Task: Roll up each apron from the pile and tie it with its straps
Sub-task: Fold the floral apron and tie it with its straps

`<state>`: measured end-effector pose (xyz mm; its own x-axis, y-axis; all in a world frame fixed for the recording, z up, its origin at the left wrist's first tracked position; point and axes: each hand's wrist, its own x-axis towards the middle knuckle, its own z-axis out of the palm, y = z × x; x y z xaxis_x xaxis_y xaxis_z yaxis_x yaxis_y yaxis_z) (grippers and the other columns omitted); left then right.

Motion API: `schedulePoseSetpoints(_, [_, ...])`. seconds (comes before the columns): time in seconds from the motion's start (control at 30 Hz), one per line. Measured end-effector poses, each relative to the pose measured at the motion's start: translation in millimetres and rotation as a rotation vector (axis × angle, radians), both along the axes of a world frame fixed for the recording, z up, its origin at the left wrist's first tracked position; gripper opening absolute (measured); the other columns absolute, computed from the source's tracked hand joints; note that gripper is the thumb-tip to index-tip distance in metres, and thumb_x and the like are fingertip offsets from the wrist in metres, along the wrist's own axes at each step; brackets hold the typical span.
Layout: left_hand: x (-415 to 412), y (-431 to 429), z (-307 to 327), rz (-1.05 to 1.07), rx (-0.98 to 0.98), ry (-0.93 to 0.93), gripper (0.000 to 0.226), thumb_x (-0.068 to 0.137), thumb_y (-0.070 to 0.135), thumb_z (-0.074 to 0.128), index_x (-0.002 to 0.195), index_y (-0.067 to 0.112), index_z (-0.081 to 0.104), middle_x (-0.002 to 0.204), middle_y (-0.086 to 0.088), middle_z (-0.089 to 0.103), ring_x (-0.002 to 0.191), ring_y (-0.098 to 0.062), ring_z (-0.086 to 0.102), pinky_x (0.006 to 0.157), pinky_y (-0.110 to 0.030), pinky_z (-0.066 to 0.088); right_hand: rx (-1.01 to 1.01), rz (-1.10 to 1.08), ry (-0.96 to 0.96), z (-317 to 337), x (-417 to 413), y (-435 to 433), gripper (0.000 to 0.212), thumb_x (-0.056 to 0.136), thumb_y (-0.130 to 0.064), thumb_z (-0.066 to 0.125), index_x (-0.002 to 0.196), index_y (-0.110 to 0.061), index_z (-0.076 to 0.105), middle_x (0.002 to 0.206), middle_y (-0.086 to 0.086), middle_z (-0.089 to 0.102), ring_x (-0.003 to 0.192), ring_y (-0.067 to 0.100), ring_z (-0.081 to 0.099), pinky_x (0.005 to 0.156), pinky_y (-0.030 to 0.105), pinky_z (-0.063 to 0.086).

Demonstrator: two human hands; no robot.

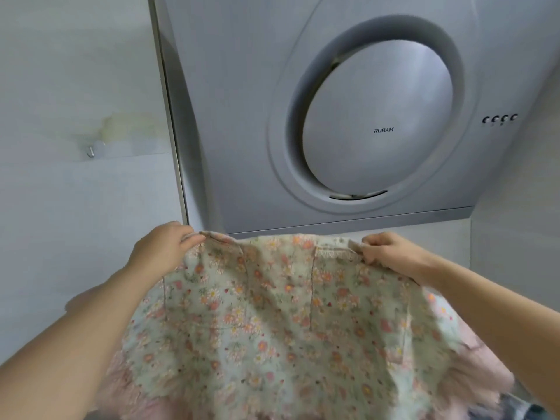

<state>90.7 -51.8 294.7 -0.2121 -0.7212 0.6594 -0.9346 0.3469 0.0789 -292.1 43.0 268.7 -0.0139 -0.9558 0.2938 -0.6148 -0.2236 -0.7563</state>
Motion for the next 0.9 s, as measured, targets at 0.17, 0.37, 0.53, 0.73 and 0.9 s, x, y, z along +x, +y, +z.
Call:
schedulePoseSetpoints(0.17, [-3,-8,-9,0.03,-0.023,0.164,0.04,0.101,0.026,0.037,0.063,0.013,0.04,0.07,-0.006,0.045,0.067,-0.028,0.048,0.057,-0.035,0.032,0.327,0.233,-0.136,4,12,14,0.046,0.075,-0.033,0.077,0.114,-0.017,0.059,0.105,0.012,0.071,0.094,0.026,0.069,0.087,0.043,0.054])
schedulePoseSetpoints(0.37, [-10,-2,-12,0.077,-0.18,0.231,0.034,0.103,0.025,0.035,0.079,0.01,0.052,0.078,-0.007,0.044,0.065,-0.026,0.045,0.058,-0.035,0.032,0.563,0.353,-0.308,4,27,21,0.052,0.076,-0.047,0.054,0.111,-0.009,0.063,0.111,0.012,0.069,0.099,0.025,0.066,0.095,0.039,0.05])
schedulePoseSetpoints(0.53, [-2,1,-12,-0.085,-0.265,0.19,0.032,0.1,0.026,0.044,0.081,0.005,0.058,0.074,-0.002,0.042,0.066,-0.027,0.048,0.06,-0.038,0.039,0.341,0.208,-0.093,6,5,20,0.034,0.089,-0.042,0.055,0.096,-0.013,0.07,0.092,0.009,0.073,0.083,0.028,0.069,0.082,0.039,0.055])
schedulePoseSetpoints(0.73, [-4,10,-17,-0.309,-0.257,0.063,0.066,0.085,0.069,0.034,0.076,0.008,0.058,0.075,0.001,0.05,0.065,-0.021,0.053,0.058,-0.038,0.045,-0.424,-0.455,0.354,30,-25,-7,0.011,0.089,-0.016,0.063,0.089,-0.015,0.073,0.07,0.0,0.058,0.07,0.022,0.048,0.064,0.029,0.037])
schedulePoseSetpoints(0.9, [4,5,-26,-0.307,-0.198,0.056,0.085,0.069,0.09,0.027,0.078,0.01,0.056,0.077,0.004,0.051,0.069,-0.02,0.055,0.061,-0.038,0.046,-0.543,-0.199,0.439,10,-25,-16,0.016,0.096,-0.009,0.047,0.081,-0.005,0.047,0.067,-0.001,0.045,0.07,0.028,0.045,0.063,0.032,0.028])
